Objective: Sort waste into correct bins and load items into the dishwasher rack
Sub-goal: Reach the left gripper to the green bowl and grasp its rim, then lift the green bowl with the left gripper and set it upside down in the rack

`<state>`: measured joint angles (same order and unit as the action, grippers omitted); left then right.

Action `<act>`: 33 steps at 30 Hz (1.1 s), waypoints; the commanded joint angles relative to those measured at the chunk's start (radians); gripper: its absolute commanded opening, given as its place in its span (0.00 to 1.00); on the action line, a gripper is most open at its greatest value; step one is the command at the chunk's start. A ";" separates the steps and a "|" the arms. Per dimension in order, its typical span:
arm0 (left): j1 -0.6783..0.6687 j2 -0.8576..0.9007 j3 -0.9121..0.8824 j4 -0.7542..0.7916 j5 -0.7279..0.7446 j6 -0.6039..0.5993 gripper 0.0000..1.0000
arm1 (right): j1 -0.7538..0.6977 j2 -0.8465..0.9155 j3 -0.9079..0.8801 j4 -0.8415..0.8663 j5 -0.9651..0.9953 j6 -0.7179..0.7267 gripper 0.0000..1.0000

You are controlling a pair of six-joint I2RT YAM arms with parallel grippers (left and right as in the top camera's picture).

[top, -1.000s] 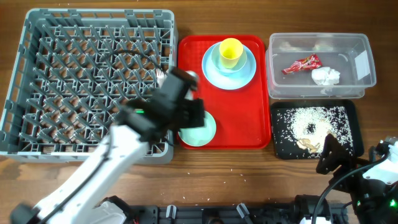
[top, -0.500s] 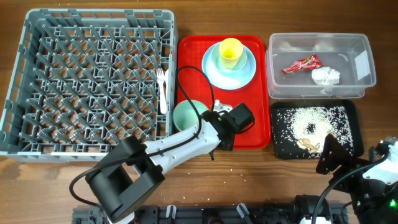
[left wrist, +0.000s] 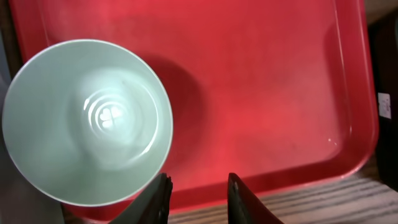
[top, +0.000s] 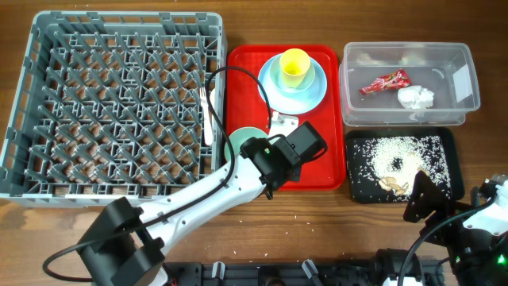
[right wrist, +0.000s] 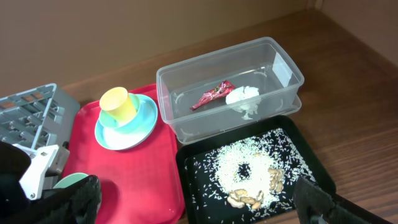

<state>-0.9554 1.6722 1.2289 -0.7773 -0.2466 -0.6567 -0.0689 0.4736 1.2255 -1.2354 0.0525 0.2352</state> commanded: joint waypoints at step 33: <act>0.427 -0.014 0.593 0.018 0.581 0.287 0.04 | -0.002 -0.006 -0.003 0.000 0.007 0.011 1.00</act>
<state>-0.7151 1.6310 1.8191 -0.7826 0.0204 -0.4187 -0.0689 0.4736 1.2255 -1.2358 0.0525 0.2352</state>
